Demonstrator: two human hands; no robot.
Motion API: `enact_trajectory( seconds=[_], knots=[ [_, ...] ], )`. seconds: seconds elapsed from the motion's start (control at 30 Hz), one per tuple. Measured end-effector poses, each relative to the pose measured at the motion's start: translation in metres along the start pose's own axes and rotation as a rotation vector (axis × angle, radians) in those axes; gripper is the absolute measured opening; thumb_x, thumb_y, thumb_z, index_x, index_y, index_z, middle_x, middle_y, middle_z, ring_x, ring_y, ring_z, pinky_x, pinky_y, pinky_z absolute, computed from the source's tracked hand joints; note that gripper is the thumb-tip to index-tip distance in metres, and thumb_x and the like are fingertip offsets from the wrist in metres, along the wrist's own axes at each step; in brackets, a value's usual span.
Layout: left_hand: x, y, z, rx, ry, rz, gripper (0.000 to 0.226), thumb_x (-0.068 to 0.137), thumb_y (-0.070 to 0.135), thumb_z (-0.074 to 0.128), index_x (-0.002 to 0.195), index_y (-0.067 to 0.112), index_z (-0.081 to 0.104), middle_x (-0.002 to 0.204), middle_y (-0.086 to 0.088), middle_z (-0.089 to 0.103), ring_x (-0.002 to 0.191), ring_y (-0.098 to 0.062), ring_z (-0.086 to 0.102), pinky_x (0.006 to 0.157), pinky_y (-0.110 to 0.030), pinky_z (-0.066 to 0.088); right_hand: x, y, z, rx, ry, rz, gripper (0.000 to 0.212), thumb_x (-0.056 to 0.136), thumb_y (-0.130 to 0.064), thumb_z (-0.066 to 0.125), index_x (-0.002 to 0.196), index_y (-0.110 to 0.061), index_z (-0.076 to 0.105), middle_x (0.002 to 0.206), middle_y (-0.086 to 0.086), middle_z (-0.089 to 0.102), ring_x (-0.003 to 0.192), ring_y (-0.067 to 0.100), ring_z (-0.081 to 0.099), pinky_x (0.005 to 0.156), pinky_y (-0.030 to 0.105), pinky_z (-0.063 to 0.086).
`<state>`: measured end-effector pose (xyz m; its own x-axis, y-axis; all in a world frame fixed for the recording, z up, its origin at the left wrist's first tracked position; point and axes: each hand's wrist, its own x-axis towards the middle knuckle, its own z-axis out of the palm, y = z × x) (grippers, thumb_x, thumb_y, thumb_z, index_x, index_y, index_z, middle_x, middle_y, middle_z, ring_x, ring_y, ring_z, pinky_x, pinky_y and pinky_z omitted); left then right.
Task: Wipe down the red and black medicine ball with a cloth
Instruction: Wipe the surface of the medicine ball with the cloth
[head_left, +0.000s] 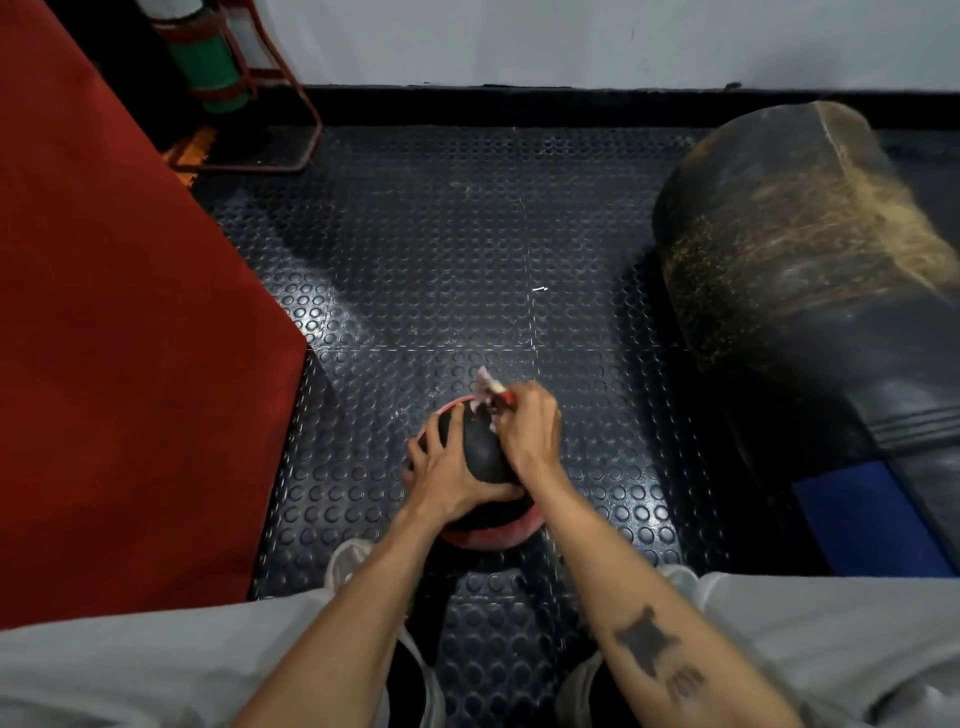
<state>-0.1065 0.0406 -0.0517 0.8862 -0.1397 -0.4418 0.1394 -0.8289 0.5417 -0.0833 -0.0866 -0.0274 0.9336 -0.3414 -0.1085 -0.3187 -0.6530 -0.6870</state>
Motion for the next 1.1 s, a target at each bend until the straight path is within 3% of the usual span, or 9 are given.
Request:
enact_trajectory(
  seconds=[0.17, 0.27, 0.4, 0.53, 0.63, 0.77, 0.87, 0.97, 1.1],
  knots=[
    [0.009, 0.001, -0.009, -0.021, -0.045, -0.040, 0.130, 0.052, 0.062, 0.086, 0.151, 0.042, 0.004, 0.151, 0.003, 0.005, 0.136, -0.038, 0.016, 0.107, -0.057, 0.034, -0.032, 0.007, -0.004, 0.054, 0.046, -0.134, 0.030, 0.073, 0.000, 0.070, 0.099, -0.014, 0.075, 0.094, 0.000, 0.067, 0.088, 0.015, 0.062, 0.079, 0.023, 0.047],
    [0.009, 0.008, -0.012, 0.008, -0.072, -0.108, 0.135, 0.048, 0.073, 0.082, 0.152, 0.039, 0.002, 0.152, 0.001, 0.005, 0.139, -0.041, 0.013, 0.108, -0.061, 0.032, -0.047, 0.027, -0.016, 0.199, 0.120, 0.028, 0.022, 0.083, 0.001, 0.066, 0.096, -0.015, 0.076, 0.080, -0.005, 0.064, 0.066, -0.005, 0.059, 0.061, 0.003, 0.038],
    [0.013, 0.019, -0.025, -0.032, -0.056, -0.217, 0.093, 0.081, 0.078, 0.049, 0.155, 0.034, 0.014, 0.162, -0.010, 0.007, 0.145, -0.046, 0.013, 0.113, -0.056, 0.024, -0.044, 0.041, -0.001, 0.194, 0.227, 0.098, 0.013, 0.093, -0.014, 0.061, 0.100, -0.013, 0.072, 0.085, 0.005, 0.068, 0.078, 0.019, 0.063, 0.076, 0.035, 0.049],
    [0.035, -0.013, -0.060, 0.059, 0.016, -0.053, 0.037, 0.098, 0.039, 0.048, 0.129, 0.024, 0.058, 0.136, -0.010, 0.056, 0.128, -0.032, 0.050, 0.101, -0.041, 0.041, -0.004, 0.030, -0.003, 0.289, 0.197, 0.168, 0.016, 0.098, -0.020, 0.057, 0.104, -0.016, 0.071, 0.086, 0.001, 0.072, 0.077, 0.018, 0.067, 0.072, 0.036, 0.054],
    [0.039, -0.024, -0.062, 0.032, -0.136, 0.123, 0.054, 0.098, 0.030, 0.056, 0.149, 0.023, 0.041, 0.147, -0.007, 0.043, 0.138, -0.029, 0.036, 0.115, -0.040, 0.026, 0.017, 0.023, 0.000, 0.239, 0.096, 0.080, 0.019, 0.101, -0.026, 0.052, 0.112, -0.018, 0.066, 0.092, 0.004, 0.073, 0.083, 0.023, 0.069, 0.071, 0.036, 0.053],
    [0.033, -0.030, -0.042, -0.032, -0.022, 0.052, 0.061, 0.098, 0.046, 0.051, 0.154, 0.036, 0.028, 0.139, -0.003, 0.039, 0.133, -0.031, 0.031, 0.112, -0.040, 0.022, 0.031, 0.011, 0.006, 0.126, -0.115, -0.151, 0.024, 0.102, -0.022, 0.047, 0.119, -0.020, 0.063, 0.108, 0.007, 0.072, 0.100, 0.026, 0.066, 0.081, 0.036, 0.050],
    [0.039, -0.025, -0.039, -0.036, 0.012, -0.059, 0.059, 0.098, 0.053, 0.044, 0.153, 0.041, 0.026, 0.144, -0.004, 0.032, 0.136, -0.034, 0.024, 0.114, -0.049, 0.025, 0.001, 0.021, 0.020, 0.084, -0.025, -0.374, 0.032, 0.099, -0.008, 0.044, 0.122, -0.017, 0.064, 0.121, 0.006, 0.068, 0.114, 0.022, 0.060, 0.097, 0.036, 0.045],
    [0.047, -0.021, -0.042, -0.022, -0.009, -0.093, 0.057, 0.099, 0.050, 0.042, 0.152, 0.044, 0.025, 0.151, -0.004, 0.027, 0.141, -0.036, 0.020, 0.116, -0.049, 0.023, -0.070, 0.043, 0.037, 0.051, 0.122, -0.503, 0.054, 0.084, 0.010, 0.045, 0.135, -0.005, 0.056, 0.143, 0.007, 0.050, 0.140, 0.012, 0.034, 0.120, 0.027, 0.022],
    [0.052, -0.016, -0.045, 0.017, -0.069, -0.076, 0.059, 0.099, 0.047, 0.044, 0.154, 0.043, 0.021, 0.153, -0.005, 0.023, 0.144, -0.037, 0.017, 0.116, -0.050, 0.022, -0.070, 0.043, 0.033, 0.122, 0.269, -0.407, 0.041, 0.084, 0.004, 0.043, 0.118, -0.005, 0.066, 0.111, 0.009, 0.070, 0.105, 0.022, 0.063, 0.095, 0.037, 0.049]
  ],
)
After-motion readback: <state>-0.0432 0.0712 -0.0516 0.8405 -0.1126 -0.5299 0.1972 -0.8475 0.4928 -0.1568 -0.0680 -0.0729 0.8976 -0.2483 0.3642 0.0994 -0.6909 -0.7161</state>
